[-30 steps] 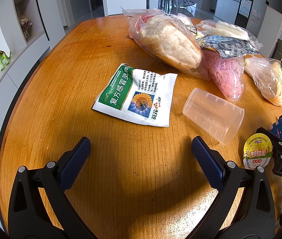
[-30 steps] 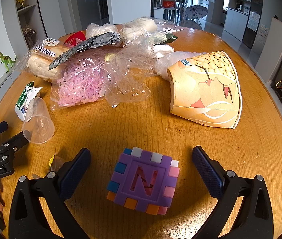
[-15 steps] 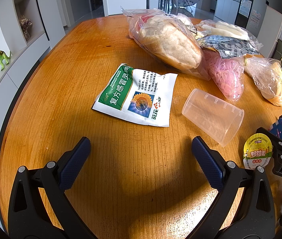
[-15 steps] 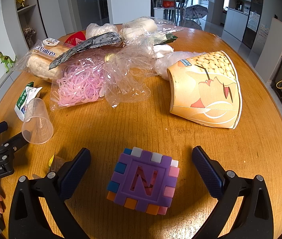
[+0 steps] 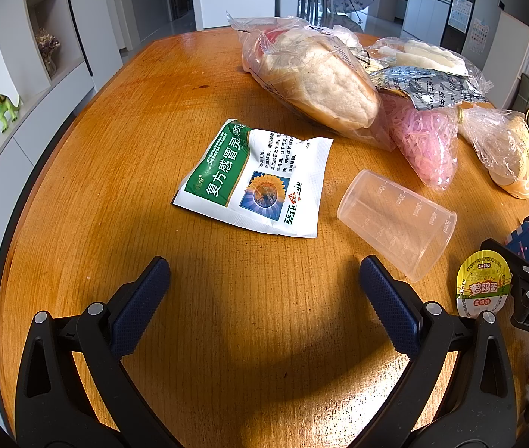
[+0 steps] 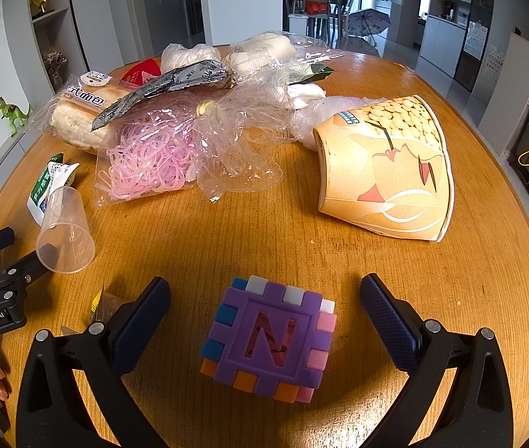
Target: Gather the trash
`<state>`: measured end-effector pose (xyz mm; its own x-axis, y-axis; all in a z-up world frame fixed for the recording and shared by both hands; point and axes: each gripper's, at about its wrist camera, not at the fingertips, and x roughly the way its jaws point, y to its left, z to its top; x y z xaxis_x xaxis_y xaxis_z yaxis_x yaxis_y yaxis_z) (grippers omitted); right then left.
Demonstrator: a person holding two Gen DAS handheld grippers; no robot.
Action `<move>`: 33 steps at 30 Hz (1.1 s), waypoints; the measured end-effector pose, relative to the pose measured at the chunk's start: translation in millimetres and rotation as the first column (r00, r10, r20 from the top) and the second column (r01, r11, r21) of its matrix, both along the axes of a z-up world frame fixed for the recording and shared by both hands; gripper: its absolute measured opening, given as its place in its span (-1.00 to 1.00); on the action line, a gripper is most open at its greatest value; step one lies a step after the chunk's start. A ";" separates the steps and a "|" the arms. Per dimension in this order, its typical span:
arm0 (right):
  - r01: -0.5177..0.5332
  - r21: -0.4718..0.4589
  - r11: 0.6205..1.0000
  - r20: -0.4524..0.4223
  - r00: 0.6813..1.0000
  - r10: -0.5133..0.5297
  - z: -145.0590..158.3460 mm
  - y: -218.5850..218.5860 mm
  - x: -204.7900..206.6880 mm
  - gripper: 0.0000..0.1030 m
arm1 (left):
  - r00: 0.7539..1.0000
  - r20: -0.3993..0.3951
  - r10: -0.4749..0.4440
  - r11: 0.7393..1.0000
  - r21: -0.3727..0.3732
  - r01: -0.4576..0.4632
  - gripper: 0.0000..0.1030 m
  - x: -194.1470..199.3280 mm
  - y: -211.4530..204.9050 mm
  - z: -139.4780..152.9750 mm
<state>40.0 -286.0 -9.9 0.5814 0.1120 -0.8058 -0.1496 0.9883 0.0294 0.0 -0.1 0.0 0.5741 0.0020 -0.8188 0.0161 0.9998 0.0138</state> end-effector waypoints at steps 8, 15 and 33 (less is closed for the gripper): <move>0.000 0.000 1.000 0.000 1.000 0.000 0.1 -0.2 0.0 0.97 | 1.000 0.000 0.000 1.000 0.000 0.000 0.91 0.2 0.0 0.0; 0.000 0.000 1.000 0.000 1.000 0.000 0.9 -1.0 -0.4 0.97 | 1.000 0.000 0.000 1.000 0.000 0.000 0.91 0.0 0.1 0.0; -0.193 0.160 0.968 -0.054 0.977 0.204 58.6 -2.4 -33.3 0.96 | 0.999 -0.009 0.043 0.995 -0.092 -0.044 0.90 -10.4 70.8 42.9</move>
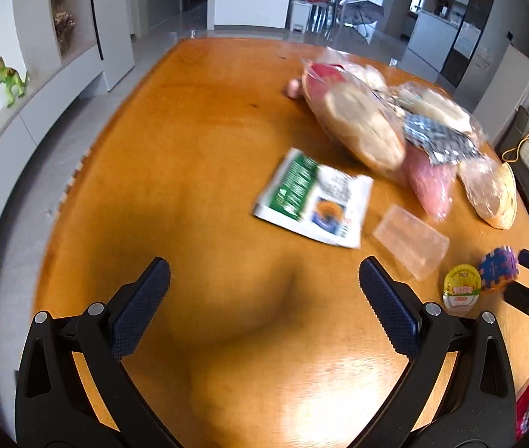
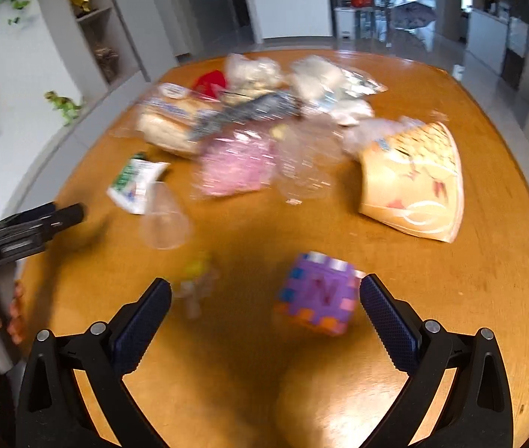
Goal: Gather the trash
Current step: 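Grasp the green medicine sachet with left tool while right tool grasps the clear cup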
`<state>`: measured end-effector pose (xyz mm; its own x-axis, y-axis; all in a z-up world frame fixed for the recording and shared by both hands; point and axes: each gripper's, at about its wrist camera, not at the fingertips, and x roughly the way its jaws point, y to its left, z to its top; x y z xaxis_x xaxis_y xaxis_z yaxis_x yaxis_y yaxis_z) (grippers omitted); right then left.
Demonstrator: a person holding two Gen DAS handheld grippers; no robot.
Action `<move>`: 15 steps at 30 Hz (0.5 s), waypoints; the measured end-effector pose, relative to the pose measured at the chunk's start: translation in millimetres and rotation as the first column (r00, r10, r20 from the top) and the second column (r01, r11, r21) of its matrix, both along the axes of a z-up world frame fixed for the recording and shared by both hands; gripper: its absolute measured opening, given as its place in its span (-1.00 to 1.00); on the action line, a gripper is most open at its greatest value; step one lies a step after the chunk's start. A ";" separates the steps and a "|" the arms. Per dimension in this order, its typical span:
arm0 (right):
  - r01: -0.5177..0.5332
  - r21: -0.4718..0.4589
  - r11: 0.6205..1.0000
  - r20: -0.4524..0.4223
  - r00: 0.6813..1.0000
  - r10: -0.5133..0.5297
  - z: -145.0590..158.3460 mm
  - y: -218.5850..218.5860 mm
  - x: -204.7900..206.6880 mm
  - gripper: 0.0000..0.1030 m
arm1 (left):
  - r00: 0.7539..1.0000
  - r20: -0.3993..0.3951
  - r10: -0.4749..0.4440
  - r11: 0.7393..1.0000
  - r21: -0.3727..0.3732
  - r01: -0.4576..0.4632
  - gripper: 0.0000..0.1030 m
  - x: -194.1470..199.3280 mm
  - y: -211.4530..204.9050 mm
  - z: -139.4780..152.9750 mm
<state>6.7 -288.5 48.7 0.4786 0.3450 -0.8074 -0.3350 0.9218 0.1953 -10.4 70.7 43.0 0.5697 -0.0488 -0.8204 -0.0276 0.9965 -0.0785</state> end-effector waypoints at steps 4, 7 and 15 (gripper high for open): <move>-0.135 0.012 0.991 -0.016 0.991 0.135 22.7 38.7 -0.3 0.83 | 1.000 -0.030 0.001 1.000 0.019 -0.001 0.90 14.9 5.4 4.7; -0.212 -0.049 0.976 -0.023 0.977 0.211 23.9 76.5 13.0 0.77 | 0.999 -0.047 -0.001 1.000 0.028 0.002 0.90 23.6 7.7 5.5; -0.290 -0.179 0.940 -0.121 0.955 0.271 -14.7 127.1 53.8 0.15 | 0.992 -0.108 -0.064 0.997 0.046 0.069 0.90 58.0 -12.7 -0.8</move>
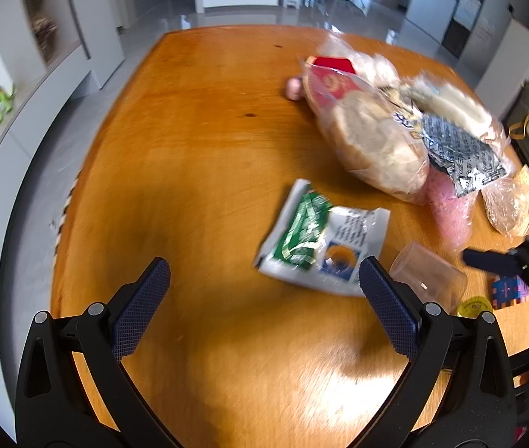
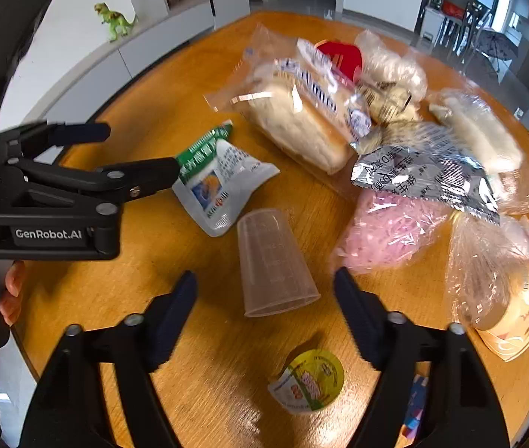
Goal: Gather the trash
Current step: 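Grasp the green medicine sachet with left tool while right tool grasps the clear cup, then carry both items over the black bin and open both tools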
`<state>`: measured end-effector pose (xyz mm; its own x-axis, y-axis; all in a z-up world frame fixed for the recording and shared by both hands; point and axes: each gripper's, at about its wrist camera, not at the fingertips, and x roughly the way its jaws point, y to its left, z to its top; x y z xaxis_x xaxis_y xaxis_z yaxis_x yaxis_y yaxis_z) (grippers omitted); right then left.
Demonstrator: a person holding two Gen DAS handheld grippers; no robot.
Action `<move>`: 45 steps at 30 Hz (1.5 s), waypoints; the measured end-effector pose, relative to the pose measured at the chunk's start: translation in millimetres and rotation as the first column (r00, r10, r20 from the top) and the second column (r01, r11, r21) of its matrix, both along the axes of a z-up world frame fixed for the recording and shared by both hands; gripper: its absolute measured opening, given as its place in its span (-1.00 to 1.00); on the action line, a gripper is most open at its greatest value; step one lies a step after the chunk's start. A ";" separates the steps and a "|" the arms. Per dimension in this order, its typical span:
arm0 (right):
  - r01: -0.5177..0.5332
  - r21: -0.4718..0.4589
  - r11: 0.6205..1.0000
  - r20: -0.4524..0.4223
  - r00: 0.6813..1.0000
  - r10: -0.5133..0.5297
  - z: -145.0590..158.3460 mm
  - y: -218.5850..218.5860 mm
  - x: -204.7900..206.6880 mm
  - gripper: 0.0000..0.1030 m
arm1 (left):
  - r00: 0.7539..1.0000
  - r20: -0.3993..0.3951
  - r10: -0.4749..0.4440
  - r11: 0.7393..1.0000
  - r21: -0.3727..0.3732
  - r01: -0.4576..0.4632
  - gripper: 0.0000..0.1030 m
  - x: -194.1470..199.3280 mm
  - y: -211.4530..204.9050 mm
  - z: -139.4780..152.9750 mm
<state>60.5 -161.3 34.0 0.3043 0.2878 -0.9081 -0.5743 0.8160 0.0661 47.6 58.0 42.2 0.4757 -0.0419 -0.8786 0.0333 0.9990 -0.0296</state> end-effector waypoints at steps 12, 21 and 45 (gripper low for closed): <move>0.055 0.082 0.995 -0.050 0.997 -0.051 7.9 -37.1 -0.7 -0.15 | 0.996 -0.051 -0.078 0.996 0.046 0.080 0.55 36.0 -36.5 -35.9; 0.046 0.128 0.991 -0.010 0.999 -0.046 38.6 -47.6 -17.1 -0.15 | 1.000 0.013 -0.013 0.996 -0.091 0.014 -0.04 -1.4 -10.4 -24.9; -0.533 0.217 0.818 -0.035 0.833 0.552 31.4 216.4 -243.6 -0.15 | 0.852 0.078 0.518 0.855 -0.035 -0.517 -0.03 -344.5 249.8 -3.0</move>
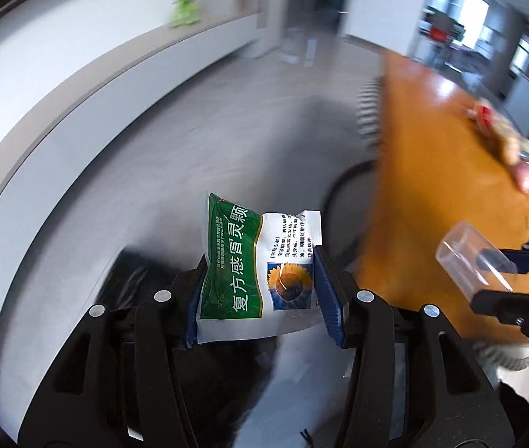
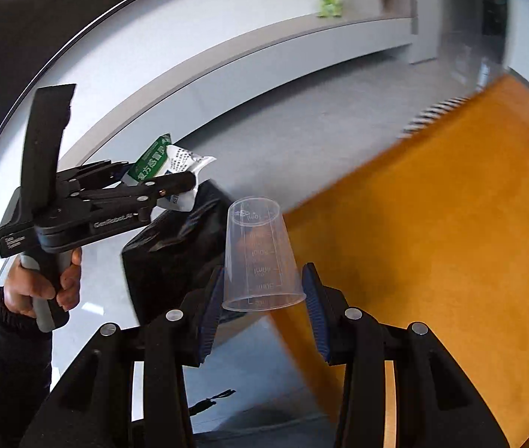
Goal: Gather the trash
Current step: 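Carry both items over the black bin and open both tools, then grasp the yellow jelly cup with left tool while right tool grasps the purple block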
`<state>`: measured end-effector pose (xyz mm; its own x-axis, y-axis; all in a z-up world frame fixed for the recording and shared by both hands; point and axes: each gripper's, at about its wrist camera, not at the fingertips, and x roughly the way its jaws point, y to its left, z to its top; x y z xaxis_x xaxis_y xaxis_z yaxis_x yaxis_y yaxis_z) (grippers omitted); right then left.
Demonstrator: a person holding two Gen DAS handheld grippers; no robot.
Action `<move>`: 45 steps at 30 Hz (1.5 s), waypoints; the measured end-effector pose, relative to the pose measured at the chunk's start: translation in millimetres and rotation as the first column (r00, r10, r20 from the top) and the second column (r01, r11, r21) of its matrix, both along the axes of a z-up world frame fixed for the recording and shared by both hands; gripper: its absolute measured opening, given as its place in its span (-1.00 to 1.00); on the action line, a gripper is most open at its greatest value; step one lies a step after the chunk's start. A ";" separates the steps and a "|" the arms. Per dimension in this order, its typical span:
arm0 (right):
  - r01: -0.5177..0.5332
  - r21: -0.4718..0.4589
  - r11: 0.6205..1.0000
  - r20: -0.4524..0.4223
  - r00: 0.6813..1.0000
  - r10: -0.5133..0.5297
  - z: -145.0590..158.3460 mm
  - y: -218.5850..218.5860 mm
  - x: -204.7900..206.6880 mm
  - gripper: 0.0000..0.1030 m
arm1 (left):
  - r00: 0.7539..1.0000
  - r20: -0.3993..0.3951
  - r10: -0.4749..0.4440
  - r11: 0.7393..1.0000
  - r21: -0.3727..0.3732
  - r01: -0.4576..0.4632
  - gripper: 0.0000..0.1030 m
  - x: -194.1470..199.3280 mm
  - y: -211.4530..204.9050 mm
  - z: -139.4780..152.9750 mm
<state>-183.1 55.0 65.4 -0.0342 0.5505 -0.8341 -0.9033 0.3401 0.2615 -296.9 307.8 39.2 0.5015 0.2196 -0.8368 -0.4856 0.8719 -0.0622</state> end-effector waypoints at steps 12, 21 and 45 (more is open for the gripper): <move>-0.247 -0.116 0.962 -0.079 0.968 0.239 -76.0 134.4 -103.8 0.49 | 0.903 -0.087 0.420 0.895 -0.124 -0.428 0.88 -152.0 94.4 -79.3; -0.209 -0.119 0.971 -0.081 0.976 0.201 -77.1 104.3 -110.4 0.49 | 0.868 -0.089 0.489 0.865 -0.081 -0.495 0.88 -160.2 108.3 -69.1; 0.273 0.005 0.962 0.049 0.961 -0.273 1.5 -93.0 56.3 0.49 | 0.993 0.081 -0.084 0.996 -0.025 0.087 0.88 74.0 -62.9 12.2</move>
